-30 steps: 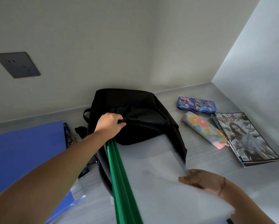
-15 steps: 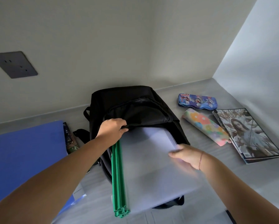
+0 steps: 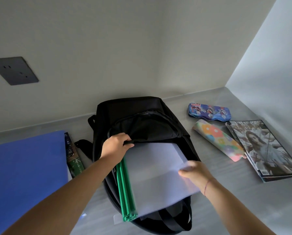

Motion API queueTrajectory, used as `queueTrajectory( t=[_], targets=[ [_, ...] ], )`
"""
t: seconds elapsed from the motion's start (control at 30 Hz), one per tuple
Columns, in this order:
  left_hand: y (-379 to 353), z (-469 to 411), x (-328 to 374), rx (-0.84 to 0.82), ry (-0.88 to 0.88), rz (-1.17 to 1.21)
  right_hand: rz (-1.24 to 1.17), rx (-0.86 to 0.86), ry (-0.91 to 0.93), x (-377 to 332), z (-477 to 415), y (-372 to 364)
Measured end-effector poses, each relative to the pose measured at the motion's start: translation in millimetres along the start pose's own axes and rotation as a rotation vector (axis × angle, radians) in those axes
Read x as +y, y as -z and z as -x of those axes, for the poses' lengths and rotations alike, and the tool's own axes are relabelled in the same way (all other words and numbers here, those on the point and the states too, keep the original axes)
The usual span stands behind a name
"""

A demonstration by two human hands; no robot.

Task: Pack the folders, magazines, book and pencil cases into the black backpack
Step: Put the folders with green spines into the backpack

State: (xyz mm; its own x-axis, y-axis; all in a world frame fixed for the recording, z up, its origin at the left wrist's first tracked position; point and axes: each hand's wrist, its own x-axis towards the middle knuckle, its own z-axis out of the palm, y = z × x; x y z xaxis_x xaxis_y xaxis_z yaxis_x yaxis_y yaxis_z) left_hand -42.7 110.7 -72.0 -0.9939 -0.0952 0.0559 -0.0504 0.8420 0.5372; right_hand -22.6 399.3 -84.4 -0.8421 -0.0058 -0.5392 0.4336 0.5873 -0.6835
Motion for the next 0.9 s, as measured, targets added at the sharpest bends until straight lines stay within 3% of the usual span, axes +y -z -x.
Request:
queueTrajectory(
  t=[0.33,0.5,0.77,0.9],
  targets=[
    [-4,3,-1,0.055,-0.056,-0.019,-0.099,0.186,-0.011,-39,-43,-31],
    [-8,2,-2,0.078,-0.055,-0.001,-0.286,0.091,-0.113,-21,-22,-35],
    [-8,6,-12,0.102,-0.068,0.008,-0.223,0.298,-0.149,-36,-43,-57],
    [-10,8,-13,0.081,-0.074,-0.006,-0.051,0.332,-0.107,-40,-36,-57]
  ],
)
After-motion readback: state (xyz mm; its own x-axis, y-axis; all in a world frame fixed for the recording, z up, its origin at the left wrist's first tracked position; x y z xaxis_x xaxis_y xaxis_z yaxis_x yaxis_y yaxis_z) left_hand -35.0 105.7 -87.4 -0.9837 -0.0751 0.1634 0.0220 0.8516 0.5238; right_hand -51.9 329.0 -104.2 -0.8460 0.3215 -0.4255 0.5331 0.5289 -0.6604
